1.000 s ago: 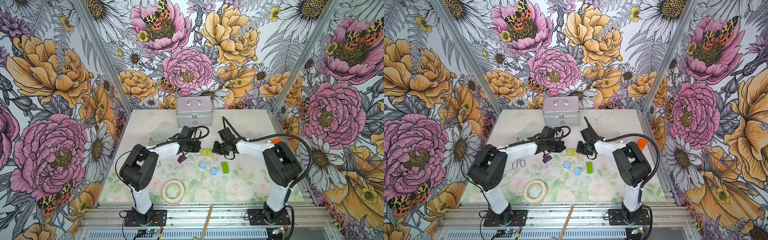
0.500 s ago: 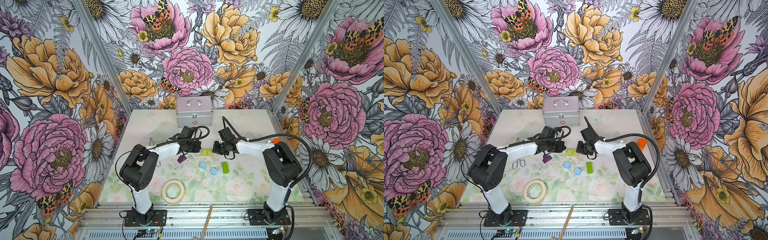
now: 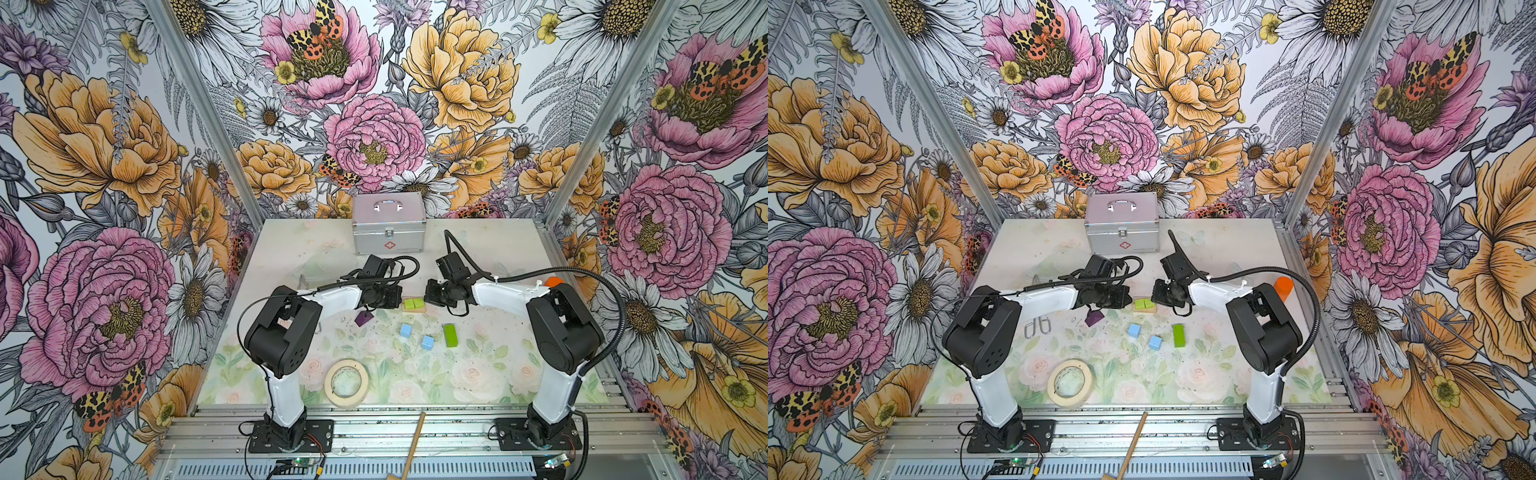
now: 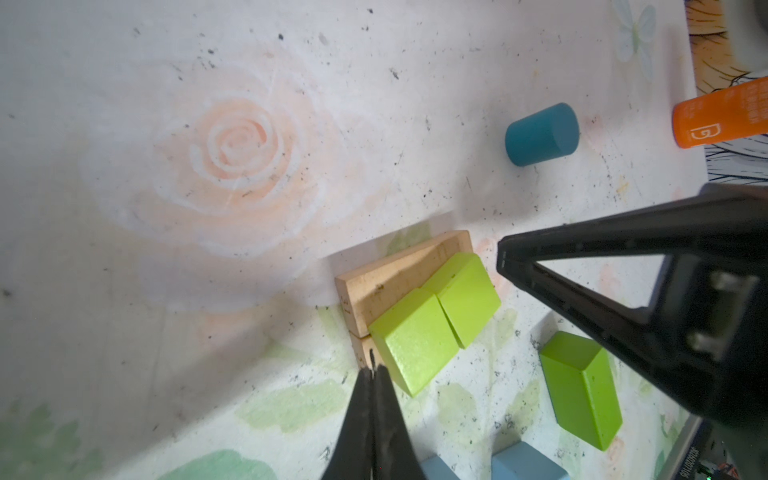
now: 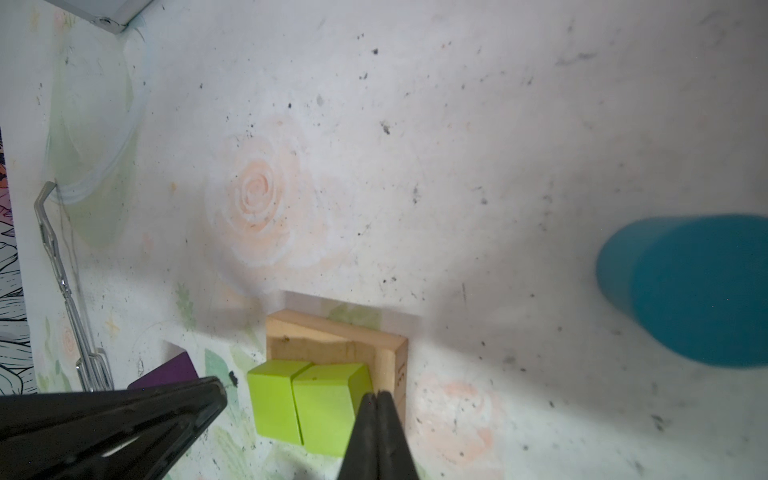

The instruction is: Build the wood block tower

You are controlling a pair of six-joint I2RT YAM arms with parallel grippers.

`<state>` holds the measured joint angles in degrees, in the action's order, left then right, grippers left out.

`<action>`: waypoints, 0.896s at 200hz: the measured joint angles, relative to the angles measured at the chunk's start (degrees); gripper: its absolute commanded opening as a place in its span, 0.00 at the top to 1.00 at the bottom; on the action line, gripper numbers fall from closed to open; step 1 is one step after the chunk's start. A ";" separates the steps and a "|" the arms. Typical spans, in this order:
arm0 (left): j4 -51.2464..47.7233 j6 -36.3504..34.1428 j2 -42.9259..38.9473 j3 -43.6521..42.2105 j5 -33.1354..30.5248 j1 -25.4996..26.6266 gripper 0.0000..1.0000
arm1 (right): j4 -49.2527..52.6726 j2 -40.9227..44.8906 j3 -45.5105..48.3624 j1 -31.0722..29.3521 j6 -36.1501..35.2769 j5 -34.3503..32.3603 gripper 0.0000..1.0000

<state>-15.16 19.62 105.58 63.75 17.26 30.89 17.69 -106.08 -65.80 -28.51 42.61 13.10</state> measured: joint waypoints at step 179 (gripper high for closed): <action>0.00 0.00 1.49 0.02 0.66 0.85 1.00 | 0.00 -0.13 -0.52 -0.07 0.02 0.09 1.00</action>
<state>-15.16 19.62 107.07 63.77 17.91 31.75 17.69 -106.21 -66.32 -28.58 42.63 13.19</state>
